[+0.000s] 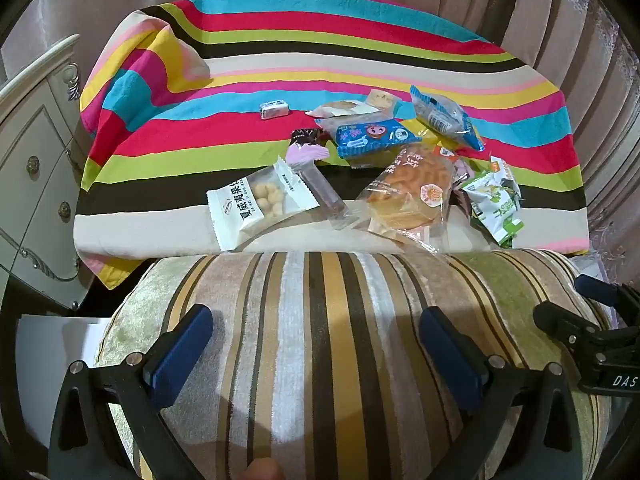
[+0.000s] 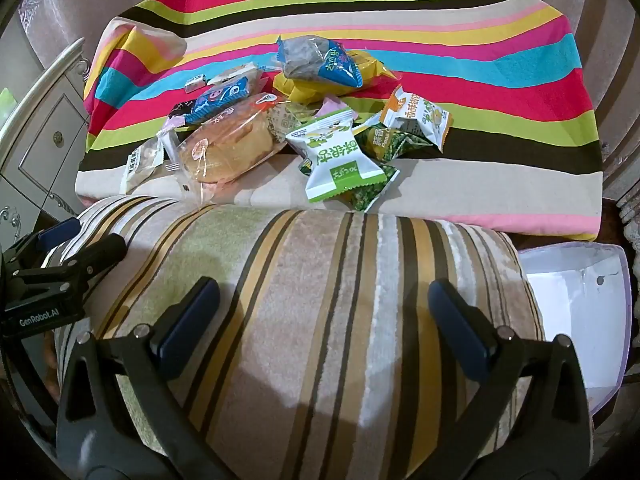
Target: Organize snacks
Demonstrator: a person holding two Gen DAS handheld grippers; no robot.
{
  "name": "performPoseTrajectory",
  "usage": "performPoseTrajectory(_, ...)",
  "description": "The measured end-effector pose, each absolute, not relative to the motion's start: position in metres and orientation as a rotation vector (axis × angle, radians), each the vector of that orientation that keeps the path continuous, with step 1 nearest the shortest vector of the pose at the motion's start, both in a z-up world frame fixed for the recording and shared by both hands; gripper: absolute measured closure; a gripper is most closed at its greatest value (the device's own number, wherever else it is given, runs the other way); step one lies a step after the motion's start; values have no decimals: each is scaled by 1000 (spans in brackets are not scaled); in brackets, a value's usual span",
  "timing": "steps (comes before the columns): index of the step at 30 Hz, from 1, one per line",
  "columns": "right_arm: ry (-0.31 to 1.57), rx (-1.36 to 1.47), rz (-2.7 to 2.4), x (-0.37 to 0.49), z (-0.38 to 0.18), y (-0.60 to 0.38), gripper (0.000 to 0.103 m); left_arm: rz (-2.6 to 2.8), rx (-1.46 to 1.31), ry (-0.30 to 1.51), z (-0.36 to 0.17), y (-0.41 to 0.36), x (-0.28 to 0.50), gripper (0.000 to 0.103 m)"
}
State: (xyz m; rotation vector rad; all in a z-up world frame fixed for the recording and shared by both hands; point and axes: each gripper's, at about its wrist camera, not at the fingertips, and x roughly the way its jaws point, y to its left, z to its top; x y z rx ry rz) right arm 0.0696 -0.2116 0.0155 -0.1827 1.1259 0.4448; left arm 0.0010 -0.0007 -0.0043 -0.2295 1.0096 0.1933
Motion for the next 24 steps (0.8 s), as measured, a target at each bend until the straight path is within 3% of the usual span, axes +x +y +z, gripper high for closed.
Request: performPoseTrajectory(24,1102,-182,440,65,14,-213,0,226,-197,1034,-7,-7,6,0)
